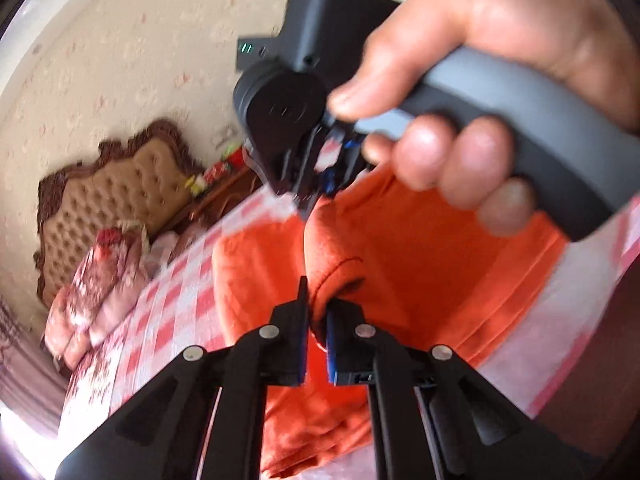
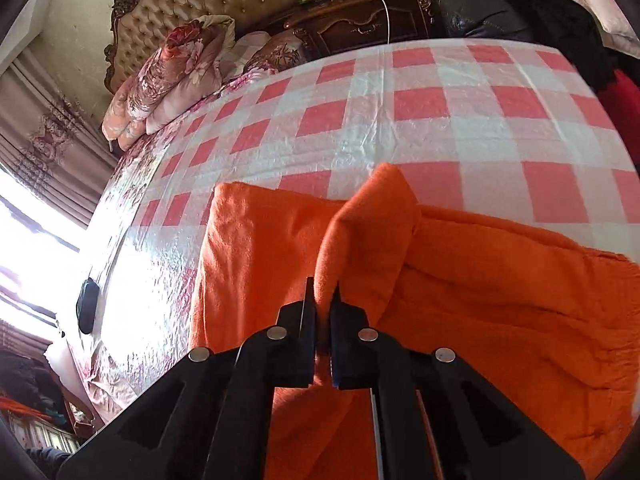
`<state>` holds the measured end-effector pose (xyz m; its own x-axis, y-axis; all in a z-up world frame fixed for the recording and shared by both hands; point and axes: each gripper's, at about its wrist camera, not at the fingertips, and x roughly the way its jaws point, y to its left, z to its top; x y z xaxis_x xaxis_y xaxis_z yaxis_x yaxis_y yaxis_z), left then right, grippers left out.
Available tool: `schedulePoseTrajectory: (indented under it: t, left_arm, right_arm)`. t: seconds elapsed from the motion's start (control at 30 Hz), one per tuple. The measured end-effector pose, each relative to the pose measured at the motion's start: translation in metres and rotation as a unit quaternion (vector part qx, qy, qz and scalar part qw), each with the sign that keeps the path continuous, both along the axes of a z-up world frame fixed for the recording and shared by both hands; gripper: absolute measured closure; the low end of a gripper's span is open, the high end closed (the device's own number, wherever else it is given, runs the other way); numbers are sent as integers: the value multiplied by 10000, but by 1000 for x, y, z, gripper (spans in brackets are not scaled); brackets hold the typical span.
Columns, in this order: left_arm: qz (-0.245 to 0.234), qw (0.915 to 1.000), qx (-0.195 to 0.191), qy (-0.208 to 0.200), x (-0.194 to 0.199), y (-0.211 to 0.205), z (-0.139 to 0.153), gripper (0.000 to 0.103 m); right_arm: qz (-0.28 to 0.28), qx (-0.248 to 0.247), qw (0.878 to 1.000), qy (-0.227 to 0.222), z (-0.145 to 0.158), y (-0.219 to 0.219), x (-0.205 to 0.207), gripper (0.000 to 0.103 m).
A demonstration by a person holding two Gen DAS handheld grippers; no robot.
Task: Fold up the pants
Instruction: 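Fold the held pants edge over onto the stack with both tools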
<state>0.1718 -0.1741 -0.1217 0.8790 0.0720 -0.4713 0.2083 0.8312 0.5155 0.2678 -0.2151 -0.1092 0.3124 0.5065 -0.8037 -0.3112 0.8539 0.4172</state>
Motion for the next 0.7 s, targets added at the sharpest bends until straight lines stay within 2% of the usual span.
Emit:
schedulePoseTrajectory:
  t: [0.1,0.2,0.3,0.33,0.4,0.47,0.7]
  left_arm:
    - [-486,9986,-75,-213,-15,-37,18,96]
    - [-879,9957,-55,-277,-12,-75,24,96]
    - [-1157,9930,61,-215,-3,-111,10,96]
    - [-1201,9926,125,-102,0,-124,1,96]
    - [-1265,9916,277,58,11,-133,-14,96]
    - [-1312,9904,398,143,15,-141,-24,96]
    - [-1284,9914,242,-88,9,-158,-12,96]
  right_arm:
    - [-33,-11,9999,-126,26,-40,-3,97]
    - [-185,-281,9991,-241,40,-89,-4,97]
    - [-338,-505,9979,-212,28,-119,2,97]
    - [-352,-742,9965,-165,12,-127,6,97]
    - [-370,-1044,9938,-11,-14,-135,10,97]
    - [-259,-1044,9942,-52,-28,-136,8,97]
    - [-361,-948,9933,-554,17,-144,-4,97]
